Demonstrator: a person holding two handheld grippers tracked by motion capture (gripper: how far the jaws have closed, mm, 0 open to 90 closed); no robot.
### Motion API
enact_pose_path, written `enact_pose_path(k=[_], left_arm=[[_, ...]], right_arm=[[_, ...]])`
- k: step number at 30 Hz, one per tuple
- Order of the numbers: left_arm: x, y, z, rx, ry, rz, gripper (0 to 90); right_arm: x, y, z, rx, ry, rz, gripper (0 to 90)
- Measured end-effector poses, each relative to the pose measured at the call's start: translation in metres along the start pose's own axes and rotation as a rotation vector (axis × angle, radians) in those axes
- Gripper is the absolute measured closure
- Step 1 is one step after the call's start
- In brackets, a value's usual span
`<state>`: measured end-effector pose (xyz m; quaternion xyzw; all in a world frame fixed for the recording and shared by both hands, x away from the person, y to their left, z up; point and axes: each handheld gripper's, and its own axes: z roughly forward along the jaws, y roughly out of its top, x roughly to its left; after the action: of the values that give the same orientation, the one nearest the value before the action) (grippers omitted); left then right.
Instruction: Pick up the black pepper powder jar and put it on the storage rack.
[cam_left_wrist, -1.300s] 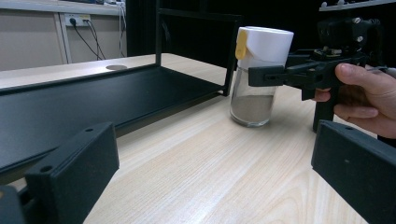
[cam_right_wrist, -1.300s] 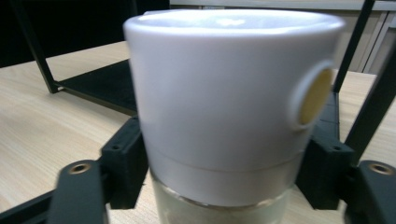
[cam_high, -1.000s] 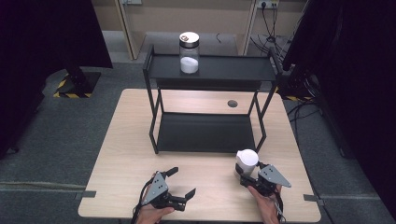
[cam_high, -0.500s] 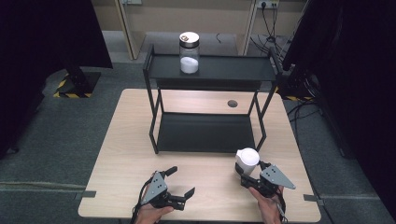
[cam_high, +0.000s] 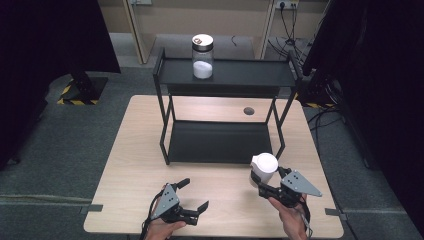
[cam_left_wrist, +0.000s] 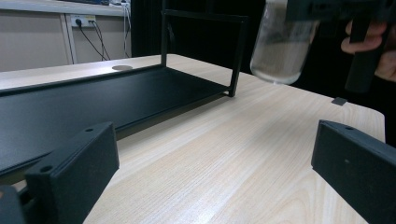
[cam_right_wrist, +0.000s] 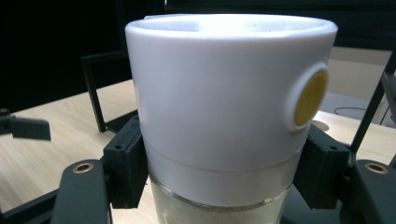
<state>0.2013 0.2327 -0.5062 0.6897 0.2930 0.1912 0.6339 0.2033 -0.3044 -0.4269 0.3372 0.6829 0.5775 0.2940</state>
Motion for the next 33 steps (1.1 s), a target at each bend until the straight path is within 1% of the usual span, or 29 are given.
enact_pose_path(k=[3,9,15,18,22,25,31,33], left_arm=[[0.000,0.000,0.000,0.001,-0.001,-0.002,0.1],[0.001,0.000,0.000,0.001,-0.002,-0.003,0.1],[0.001,0.000,0.000,0.001,0.000,-0.005,0.1],[0.001,0.000,0.000,0.001,-0.002,-0.005,0.1],[0.001,0.000,0.000,0.002,-0.001,-0.006,0.1],[0.001,0.000,0.000,0.001,0.000,-0.005,0.1],[0.001,0.000,0.000,0.001,0.000,-0.007,0.1],[0.001,0.000,0.000,-0.001,0.001,-0.006,0.1]], right_arm=[[0.000,0.011,0.002,0.002,-0.002,-0.025,30.8],[-0.002,0.029,0.006,-0.010,0.017,-0.029,30.9],[-0.003,0.055,0.013,-0.010,0.046,-0.052,30.8],[0.000,0.066,0.017,-0.005,0.044,-0.075,30.9],[-0.002,0.080,0.020,-0.014,0.061,-0.072,30.9],[-0.003,0.091,0.022,-0.009,0.070,-0.076,30.9],[-0.007,0.109,0.026,-0.031,0.071,-0.079,30.8],[-0.009,0.117,0.027,-0.029,0.068,-0.079,30.9]])
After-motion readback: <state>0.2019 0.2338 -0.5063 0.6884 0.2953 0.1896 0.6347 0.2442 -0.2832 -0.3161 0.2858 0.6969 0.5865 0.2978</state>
